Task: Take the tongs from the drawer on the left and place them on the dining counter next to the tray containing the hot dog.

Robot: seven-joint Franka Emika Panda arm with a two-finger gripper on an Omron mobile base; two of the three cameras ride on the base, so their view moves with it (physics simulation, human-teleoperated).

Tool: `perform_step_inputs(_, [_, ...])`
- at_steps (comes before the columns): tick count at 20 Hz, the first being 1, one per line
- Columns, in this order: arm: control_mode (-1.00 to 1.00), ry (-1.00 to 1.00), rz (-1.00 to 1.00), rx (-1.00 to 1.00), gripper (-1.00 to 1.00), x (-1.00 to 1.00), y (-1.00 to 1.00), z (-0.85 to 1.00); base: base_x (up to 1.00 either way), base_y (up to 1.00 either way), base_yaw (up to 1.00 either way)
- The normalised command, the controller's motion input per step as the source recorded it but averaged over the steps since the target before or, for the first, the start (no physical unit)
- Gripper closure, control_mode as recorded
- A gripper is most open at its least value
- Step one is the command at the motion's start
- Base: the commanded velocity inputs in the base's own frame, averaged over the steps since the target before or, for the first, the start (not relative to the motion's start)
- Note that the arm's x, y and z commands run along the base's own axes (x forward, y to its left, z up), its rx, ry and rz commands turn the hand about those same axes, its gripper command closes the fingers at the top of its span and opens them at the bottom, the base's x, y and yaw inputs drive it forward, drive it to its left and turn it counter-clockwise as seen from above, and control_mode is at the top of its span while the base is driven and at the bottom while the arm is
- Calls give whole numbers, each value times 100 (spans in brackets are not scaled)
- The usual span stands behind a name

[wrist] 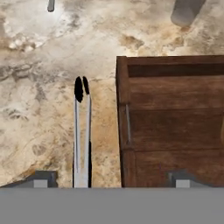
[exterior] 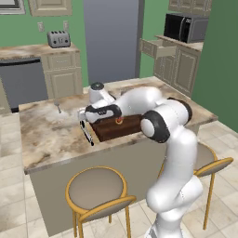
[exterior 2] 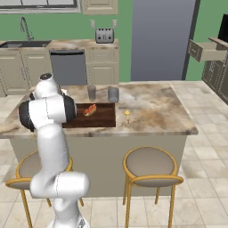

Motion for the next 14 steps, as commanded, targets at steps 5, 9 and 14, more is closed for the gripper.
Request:
perform_step_inputs(5, [-100,-28,0,12,-100,-100,-100,12,0,0,0])
perform_step_inputs(9, [-100,-29,0,12,-100,-100,-100,23,0,0,0])
perform_step_inputs(14, [-100,-13,0,10,-100,-100,-98,75,0,0,0])
